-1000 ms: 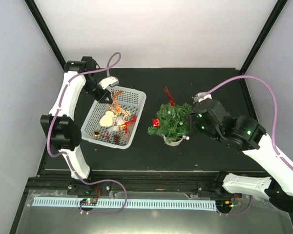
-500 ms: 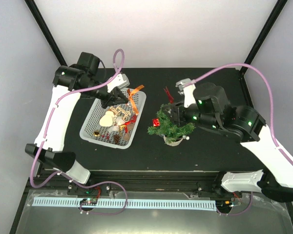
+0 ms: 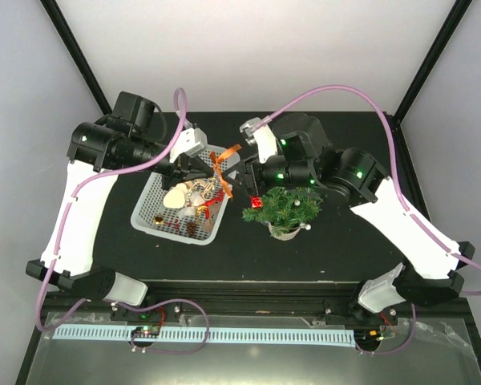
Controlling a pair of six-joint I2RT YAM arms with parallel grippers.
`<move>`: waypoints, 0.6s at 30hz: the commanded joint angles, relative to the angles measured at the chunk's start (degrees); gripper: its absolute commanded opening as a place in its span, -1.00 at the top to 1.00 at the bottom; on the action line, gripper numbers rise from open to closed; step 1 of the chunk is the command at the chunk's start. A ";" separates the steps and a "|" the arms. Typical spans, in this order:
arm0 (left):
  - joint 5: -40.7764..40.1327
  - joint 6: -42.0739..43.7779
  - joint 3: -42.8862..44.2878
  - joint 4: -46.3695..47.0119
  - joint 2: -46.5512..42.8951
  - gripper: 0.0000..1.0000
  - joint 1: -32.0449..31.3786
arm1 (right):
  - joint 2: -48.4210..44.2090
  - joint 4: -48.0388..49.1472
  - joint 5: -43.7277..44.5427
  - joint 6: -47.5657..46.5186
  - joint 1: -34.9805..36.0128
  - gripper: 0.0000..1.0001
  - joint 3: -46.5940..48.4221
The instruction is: Decorate the small christmas tree
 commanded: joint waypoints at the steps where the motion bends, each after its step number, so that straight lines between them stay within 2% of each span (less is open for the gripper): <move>1: 3.10 -0.62 -0.51 1.43 -2.50 0.97 -1.15 | 1.79 2.64 -2.74 -0.65 0.33 0.03 2.56; 13: 2.65 -0.89 -2.92 1.75 -4.59 0.97 -3.25 | 5.42 3.93 -2.16 -0.02 0.33 0.09 4.31; 15: 2.30 -0.93 -3.39 1.96 -5.04 0.97 -3.45 | 5.52 4.36 -1.51 0.06 0.29 0.29 4.35; 18: 1.68 -0.85 -3.79 2.12 -5.00 0.97 -3.52 | 5.72 4.34 -0.43 0.19 0.33 0.77 4.89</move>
